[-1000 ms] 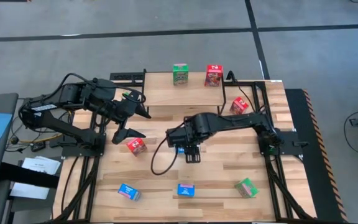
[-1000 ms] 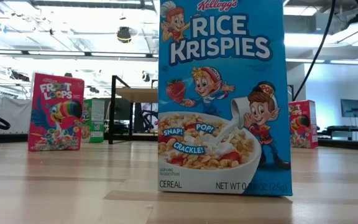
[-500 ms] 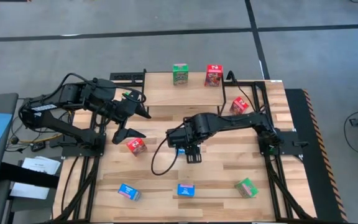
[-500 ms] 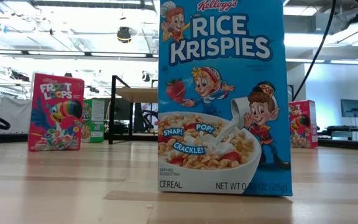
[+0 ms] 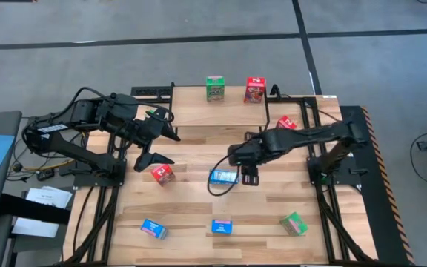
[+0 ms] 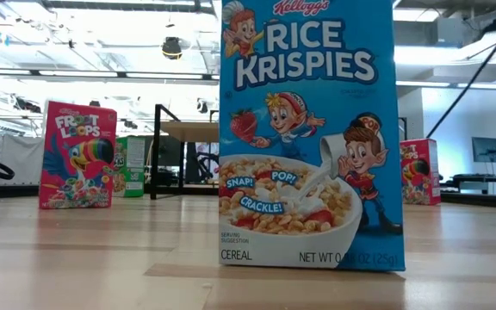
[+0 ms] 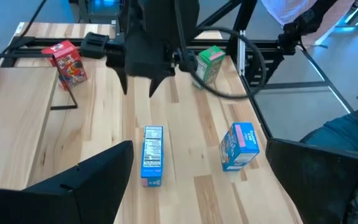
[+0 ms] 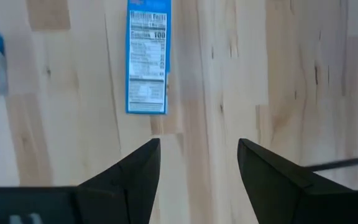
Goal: Stack cereal on shelf
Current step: Put the top right blue cereal box on the shelf
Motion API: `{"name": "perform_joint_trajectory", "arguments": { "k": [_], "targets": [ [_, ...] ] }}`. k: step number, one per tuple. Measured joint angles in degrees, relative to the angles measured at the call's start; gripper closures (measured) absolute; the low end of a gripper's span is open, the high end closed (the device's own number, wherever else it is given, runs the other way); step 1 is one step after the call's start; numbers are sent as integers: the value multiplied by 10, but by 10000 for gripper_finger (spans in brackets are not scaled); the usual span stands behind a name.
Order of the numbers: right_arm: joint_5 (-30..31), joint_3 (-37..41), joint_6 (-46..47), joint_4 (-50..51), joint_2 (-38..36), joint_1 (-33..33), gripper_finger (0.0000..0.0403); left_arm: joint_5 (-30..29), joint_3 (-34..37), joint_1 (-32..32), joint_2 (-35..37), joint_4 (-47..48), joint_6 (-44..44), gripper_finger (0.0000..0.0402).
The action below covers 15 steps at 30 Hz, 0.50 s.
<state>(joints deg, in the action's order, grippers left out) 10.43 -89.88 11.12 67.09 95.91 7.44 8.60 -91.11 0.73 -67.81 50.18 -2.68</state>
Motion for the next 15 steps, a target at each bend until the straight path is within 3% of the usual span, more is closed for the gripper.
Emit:
{"name": "perform_joint_trajectory", "arguments": {
  "k": [7,15],
  "targets": [
    [-1,66,10,-46,-48,0,164,-3,0,0,0,1,-1,44],
    [-17,78,10,-70,-22,-5,164,-3,0,0,0,6,2,44]
  ]
}}
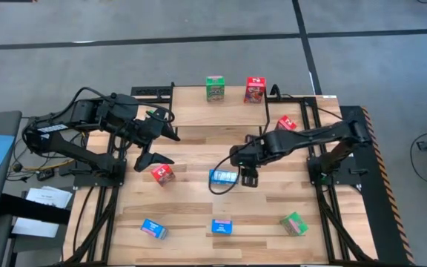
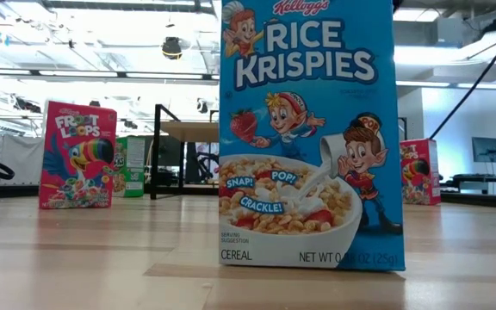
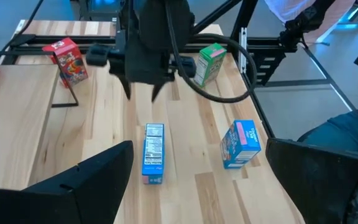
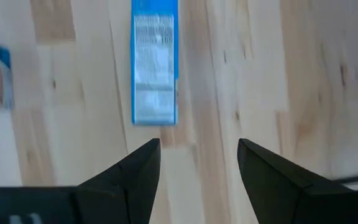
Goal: Stack cereal on shelf
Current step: Put the top right blue cereal box on the shelf
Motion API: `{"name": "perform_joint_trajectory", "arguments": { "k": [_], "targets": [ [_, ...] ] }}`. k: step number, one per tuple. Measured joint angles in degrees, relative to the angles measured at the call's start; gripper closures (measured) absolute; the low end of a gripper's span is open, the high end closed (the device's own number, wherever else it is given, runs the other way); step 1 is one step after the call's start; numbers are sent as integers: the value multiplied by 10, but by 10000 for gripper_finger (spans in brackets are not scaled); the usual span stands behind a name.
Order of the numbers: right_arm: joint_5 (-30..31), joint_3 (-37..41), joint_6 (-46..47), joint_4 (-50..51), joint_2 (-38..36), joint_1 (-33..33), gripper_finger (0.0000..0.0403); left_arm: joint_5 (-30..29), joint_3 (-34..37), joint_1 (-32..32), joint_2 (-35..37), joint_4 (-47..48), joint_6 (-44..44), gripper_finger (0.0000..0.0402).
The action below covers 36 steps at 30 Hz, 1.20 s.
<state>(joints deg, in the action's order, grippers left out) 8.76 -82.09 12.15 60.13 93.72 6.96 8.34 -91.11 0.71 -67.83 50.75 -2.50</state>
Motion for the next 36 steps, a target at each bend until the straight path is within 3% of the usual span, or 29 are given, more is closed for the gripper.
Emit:
{"name": "perform_joint_trajectory", "arguments": {
  "k": [16,23,36],
  "targets": [
    [1,-1,-3,-122,60,1,164,0,0,0,0,10,-7,44],
    [0,-1,41,-144,94,1,164,0,0,0,0,14,-7,44],
    [-25,-1,39,-158,134,9,159,-1,0,0,0,14,-7,44]
  ]
}}
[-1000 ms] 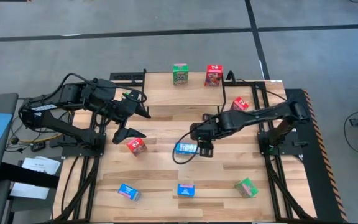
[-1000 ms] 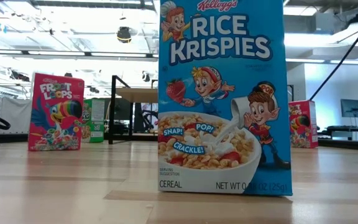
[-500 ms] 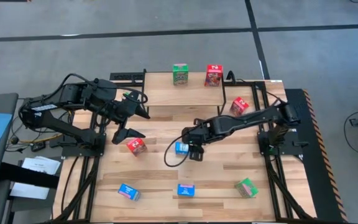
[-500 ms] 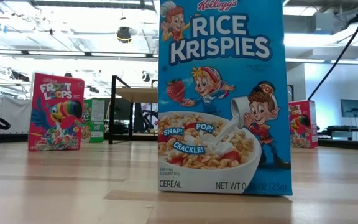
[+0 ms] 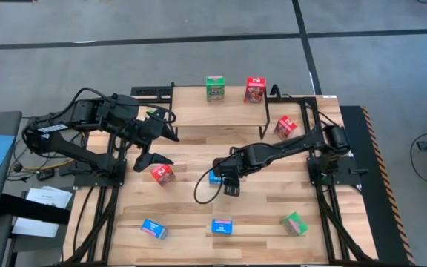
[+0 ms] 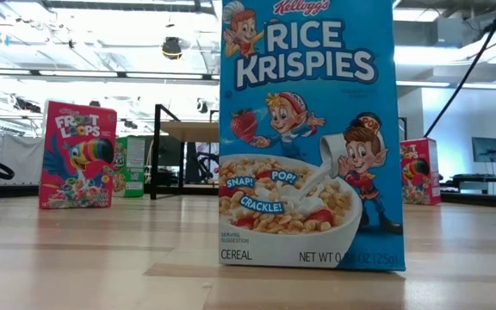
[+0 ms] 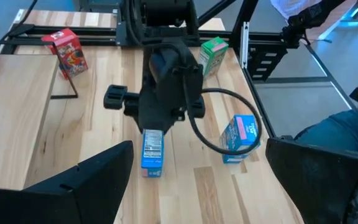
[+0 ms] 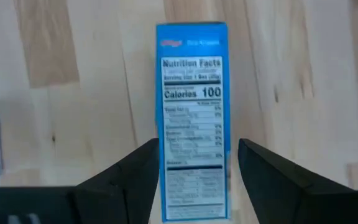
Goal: Stack cereal on shelf
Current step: Put the top right blue cereal box on the shelf
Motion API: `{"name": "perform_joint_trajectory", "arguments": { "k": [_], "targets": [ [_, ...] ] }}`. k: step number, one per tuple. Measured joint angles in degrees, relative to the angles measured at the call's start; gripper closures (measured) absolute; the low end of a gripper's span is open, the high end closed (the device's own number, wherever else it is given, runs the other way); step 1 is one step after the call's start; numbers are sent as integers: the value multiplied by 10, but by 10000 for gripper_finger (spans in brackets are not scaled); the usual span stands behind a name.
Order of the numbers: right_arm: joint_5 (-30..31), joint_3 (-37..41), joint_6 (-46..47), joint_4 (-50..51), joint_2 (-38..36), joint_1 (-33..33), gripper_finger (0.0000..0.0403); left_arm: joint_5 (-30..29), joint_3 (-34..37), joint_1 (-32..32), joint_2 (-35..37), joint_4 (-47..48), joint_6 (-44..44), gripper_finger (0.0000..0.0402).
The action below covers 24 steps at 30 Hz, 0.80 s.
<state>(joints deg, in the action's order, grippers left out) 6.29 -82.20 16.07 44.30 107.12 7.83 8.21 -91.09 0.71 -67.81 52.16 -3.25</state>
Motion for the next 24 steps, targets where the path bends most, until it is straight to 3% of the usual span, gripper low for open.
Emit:
{"name": "perform_joint_trajectory", "arguments": {
  "k": [6,15,24],
  "targets": [
    [-3,0,-10,-6,4,-8,118,0,0,0,0,0,0,44],
    [-3,0,-11,-1,11,-11,11,0,0,0,0,0,0,44],
    [-4,0,-11,1,11,-11,17,0,0,0,0,0,0,44]
  ]
}}
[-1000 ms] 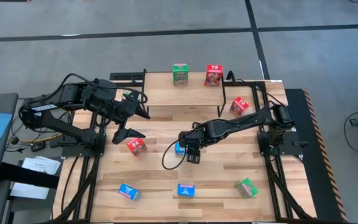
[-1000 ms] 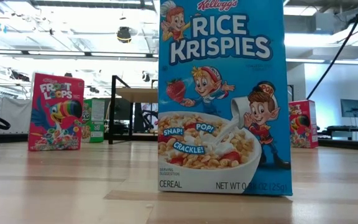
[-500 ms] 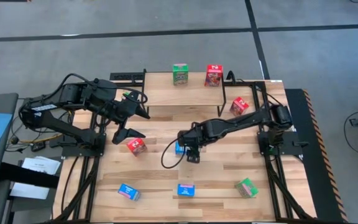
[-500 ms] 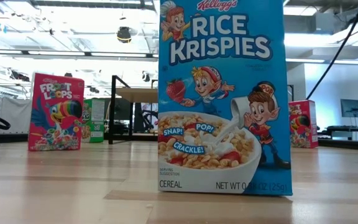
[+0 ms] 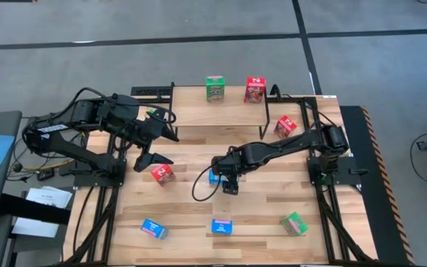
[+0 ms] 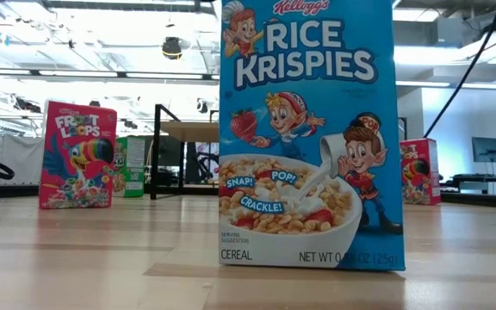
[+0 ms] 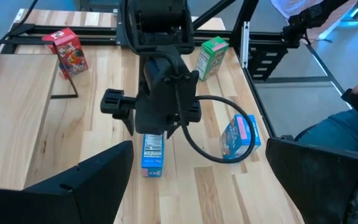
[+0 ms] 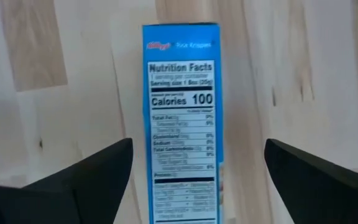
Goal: Stack cereal on shelf
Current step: Put the top right blue cereal box on the shelf
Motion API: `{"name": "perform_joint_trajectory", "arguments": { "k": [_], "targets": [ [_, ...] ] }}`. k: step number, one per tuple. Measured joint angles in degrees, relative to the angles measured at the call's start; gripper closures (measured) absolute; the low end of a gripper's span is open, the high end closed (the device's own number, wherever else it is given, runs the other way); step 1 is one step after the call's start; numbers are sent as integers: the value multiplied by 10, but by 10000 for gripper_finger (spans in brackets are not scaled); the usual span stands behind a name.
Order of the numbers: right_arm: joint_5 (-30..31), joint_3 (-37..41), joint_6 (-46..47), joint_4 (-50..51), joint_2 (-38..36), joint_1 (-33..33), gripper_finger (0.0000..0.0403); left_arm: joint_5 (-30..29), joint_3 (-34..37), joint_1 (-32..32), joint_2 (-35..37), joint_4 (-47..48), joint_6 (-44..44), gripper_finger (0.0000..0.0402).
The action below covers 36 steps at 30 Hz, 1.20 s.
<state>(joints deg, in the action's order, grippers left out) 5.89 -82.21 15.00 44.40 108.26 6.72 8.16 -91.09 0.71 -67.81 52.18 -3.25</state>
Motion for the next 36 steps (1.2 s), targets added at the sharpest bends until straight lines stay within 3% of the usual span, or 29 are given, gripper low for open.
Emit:
{"name": "perform_joint_trajectory", "arguments": {
  "k": [14,27,36],
  "targets": [
    [-18,0,2,-10,36,0,30,0,0,0,0,0,0,44],
    [-18,0,1,-14,36,0,151,0,0,0,0,0,0,44],
    [-19,0,0,-14,36,1,208,0,0,0,0,0,0,44]
  ]
}}
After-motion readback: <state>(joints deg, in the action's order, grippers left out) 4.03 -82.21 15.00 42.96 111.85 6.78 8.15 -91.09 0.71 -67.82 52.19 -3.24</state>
